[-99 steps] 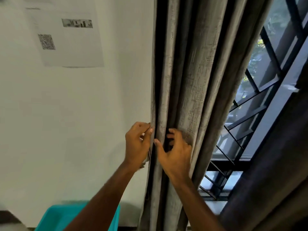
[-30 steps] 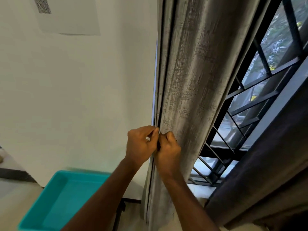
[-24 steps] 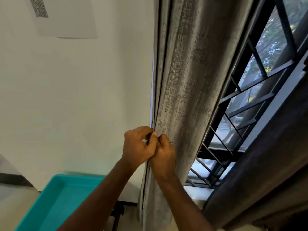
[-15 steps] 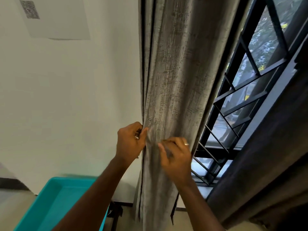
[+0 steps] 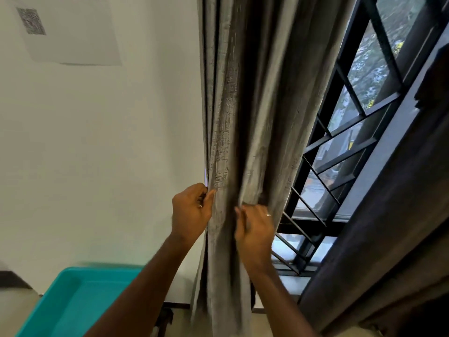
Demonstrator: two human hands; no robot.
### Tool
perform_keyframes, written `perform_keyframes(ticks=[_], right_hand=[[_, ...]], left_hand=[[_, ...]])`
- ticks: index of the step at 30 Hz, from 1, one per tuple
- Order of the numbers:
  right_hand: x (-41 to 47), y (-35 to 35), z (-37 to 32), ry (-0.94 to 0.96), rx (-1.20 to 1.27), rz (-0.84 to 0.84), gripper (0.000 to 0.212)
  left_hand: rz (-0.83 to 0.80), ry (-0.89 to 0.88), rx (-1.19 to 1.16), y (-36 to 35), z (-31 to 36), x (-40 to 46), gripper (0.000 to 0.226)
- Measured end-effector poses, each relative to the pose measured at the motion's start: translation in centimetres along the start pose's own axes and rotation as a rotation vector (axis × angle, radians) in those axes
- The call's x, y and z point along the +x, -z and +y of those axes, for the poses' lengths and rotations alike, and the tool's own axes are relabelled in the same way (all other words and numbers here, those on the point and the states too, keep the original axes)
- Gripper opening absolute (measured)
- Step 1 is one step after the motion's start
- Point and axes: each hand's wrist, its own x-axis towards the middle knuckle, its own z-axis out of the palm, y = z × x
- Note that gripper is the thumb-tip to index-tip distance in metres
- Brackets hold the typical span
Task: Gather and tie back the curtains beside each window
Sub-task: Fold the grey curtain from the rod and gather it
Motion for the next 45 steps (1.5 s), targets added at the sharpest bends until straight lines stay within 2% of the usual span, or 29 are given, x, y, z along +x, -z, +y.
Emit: perform_keyframes(ticks=[2, 4, 8, 14, 20, 22, 25, 30, 33, 36, 39, 41, 42, 43, 45], right_hand=[[-0.3, -0.6, -0.6, 0.021, 0.007, -0.050, 0.018], [0.1, -1.3, -1.3, -0.013, 0.012, -0.023, 0.024], [0.2, -2.6, -3.0, 0.028, 0.038, -0.075, 0.027], [-0.2, -3.4, -4.0, -0.020, 0.095, -0.097, 0.028], [-0.6, -4.0, -3.8, 0.070, 0.060, -0.141, 0.018], [-0.7, -4.0, -3.7, 0.085, 0.029, -0.147, 0.016], [-0.7, -3.7, -3.6, 0.044, 0.047, -0.183, 0.023], [-0.8, -2.9, -3.6, 0.057, 0.122, -0.296, 0.031], [-1.1, -0.7, -2.3, 0.114, 0.117, -0.208, 0.021], [-1.2, 2.4, -1.4, 0.028, 0.017, 0.002, 0.011], [-0.4, 4.2, -0.2, -0.140, -0.025, 0.188, 0.043], [0.6, 4.4, 1.4, -0.305, 0.060, 0.167, 0.053], [1.2, 4.4, 2.1, -0.361, 0.112, 0.131, 0.043], [1.6, 4.1, 2.6, -0.361, 0.129, 0.104, 0.030], [1.4, 3.0, 1.6, -0.183, 0.058, 0.044, 0.033]], left_hand=[[0.018, -0.029, 0.020, -0.2, 0.4, -0.1, 0.039], [0.040, -0.030, 0.040, -0.1, 0.7, -0.3, 0.037], [0.069, -0.028, 0.061, 0.1, 1.4, -0.6, 0.036], [0.059, 0.087, -0.080, 0.1, 2.3, -1.1, 0.025], [0.059, 0.151, -0.123, 0.0, 2.0, -1.1, 0.024], [0.033, 0.147, -0.152, 0.0, 1.8, -1.1, 0.025], [-0.002, 0.123, -0.170, 0.3, 2.2, -1.1, 0.030], [0.004, 0.039, -0.063, 0.4, 1.4, -0.6, 0.031], [-0.009, 0.038, -0.046, 0.6, 0.3, -0.3, 0.037], [-0.014, 0.061, -0.027, 0.7, -0.7, 0.1, 0.032], [-0.015, 0.065, -0.050, 0.6, -0.6, 0.3, 0.026], [-0.024, 0.065, -0.061, 0.2, -0.4, 0.3, 0.024], [-0.030, 0.069, -0.065, 0.0, -0.5, 0.2, 0.025], [-0.037, 0.074, -0.064, -0.1, -0.5, 0.2, 0.026], [-0.040, 0.087, -0.050, -0.4, -0.4, 0.2, 0.026]])
